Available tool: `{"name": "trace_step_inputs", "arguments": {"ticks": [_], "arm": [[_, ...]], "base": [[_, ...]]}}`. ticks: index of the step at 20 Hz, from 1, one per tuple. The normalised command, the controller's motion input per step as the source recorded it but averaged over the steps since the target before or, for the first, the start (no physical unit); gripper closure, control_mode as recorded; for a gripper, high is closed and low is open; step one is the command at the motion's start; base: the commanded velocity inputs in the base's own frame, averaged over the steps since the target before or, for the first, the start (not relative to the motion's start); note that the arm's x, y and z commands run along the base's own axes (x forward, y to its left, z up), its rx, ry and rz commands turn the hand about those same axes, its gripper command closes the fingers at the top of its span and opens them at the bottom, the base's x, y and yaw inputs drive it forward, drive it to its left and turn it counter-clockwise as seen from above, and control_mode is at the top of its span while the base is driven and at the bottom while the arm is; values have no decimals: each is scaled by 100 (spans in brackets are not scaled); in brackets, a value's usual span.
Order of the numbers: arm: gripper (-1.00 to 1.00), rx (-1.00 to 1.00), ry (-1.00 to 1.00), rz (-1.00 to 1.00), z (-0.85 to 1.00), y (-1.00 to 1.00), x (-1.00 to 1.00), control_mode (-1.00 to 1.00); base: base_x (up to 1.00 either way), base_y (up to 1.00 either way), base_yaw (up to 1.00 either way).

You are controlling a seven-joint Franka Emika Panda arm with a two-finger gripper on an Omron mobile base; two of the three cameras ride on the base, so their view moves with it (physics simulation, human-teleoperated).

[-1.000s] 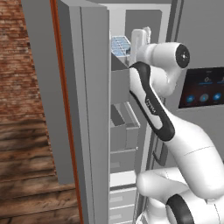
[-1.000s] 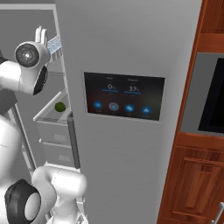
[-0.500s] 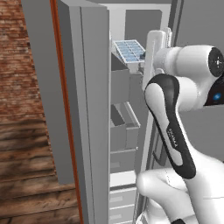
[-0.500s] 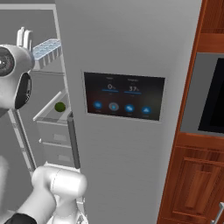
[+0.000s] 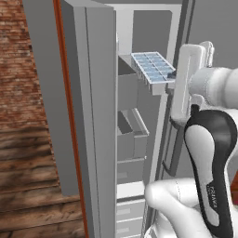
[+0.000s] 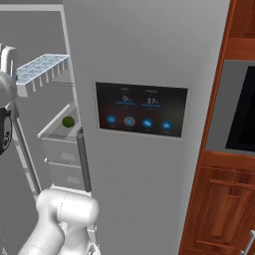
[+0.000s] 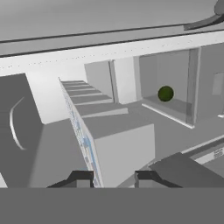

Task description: Open the freezer door, pick up the ice cube tray from the freezer, and place it on the dining counter.

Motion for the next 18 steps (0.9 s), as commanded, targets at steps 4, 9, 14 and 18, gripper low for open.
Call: {"name": "trace_step_inputs", "arguments": {"ticks": [4,9,14,18], "arm": [[100,0,0,0,0,0,-100,-100],[100,1,0,-1,2,-5,-80,100],[100,0,0,0,0,0,0,100],[100,0,0,0,0,0,0,100]], "base": [[0,0,0],[-20,-5,-2],[-98,-37,-48],[-32,0,-93]]}}
